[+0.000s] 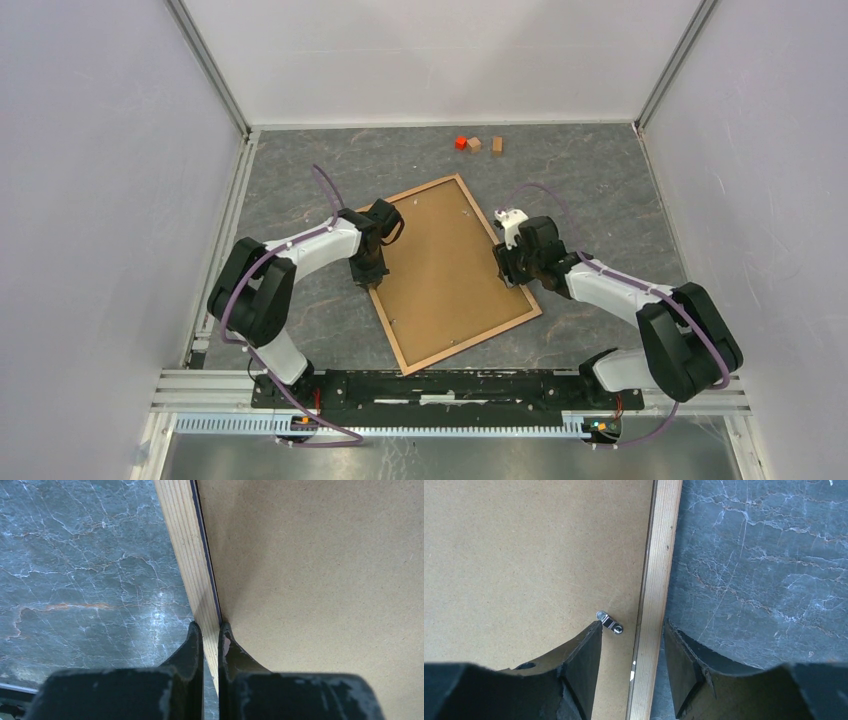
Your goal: Put the photo into the frame
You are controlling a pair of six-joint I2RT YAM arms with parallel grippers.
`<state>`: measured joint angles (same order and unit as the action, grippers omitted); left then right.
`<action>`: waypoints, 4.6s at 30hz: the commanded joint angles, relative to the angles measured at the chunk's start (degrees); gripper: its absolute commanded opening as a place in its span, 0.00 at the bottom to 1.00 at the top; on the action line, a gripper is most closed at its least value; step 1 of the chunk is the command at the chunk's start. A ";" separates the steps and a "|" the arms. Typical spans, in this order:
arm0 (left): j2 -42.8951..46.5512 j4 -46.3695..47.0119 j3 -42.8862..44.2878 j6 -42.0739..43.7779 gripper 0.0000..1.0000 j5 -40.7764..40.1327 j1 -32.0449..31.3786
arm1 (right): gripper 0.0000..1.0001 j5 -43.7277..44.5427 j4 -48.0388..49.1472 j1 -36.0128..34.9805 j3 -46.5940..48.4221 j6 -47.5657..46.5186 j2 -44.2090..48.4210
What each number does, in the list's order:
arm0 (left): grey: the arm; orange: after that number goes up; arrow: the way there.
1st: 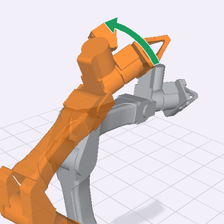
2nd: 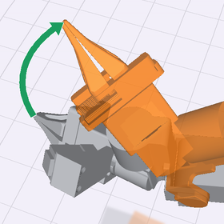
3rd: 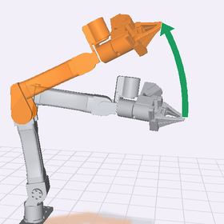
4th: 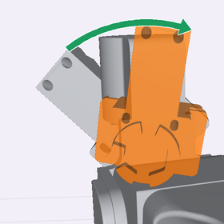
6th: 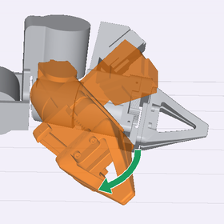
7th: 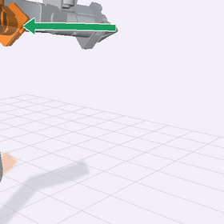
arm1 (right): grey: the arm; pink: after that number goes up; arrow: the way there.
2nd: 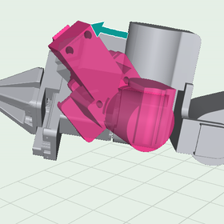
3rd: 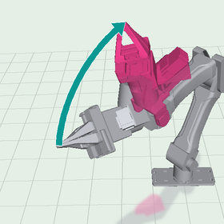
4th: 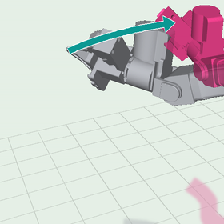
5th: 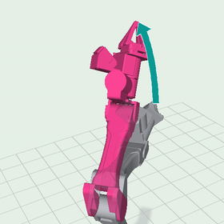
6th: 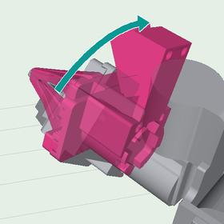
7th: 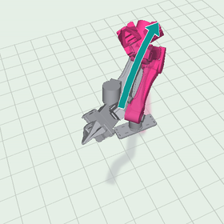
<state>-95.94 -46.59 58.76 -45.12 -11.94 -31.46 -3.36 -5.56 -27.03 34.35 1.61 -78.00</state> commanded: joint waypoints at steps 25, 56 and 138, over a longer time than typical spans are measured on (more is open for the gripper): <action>-0.39 5.65 -2.58 5.76 0.02 -3.25 0.44 | 0.28 9.17 5.05 -5.40 -0.41 6.61 -6.77; 0.37 7.46 -5.38 1.25 0.02 -0.92 0.41 | 0.30 24.86 -14.66 -13.66 11.08 26.20 -12.77; 1.99 12.38 -4.01 15.25 0.02 4.09 0.26 | 0.23 15.33 -3.61 0.30 29.63 14.66 -30.53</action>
<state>-92.27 -35.57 54.50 -33.04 -9.26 -30.61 14.20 -4.84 -26.65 63.35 13.26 -106.76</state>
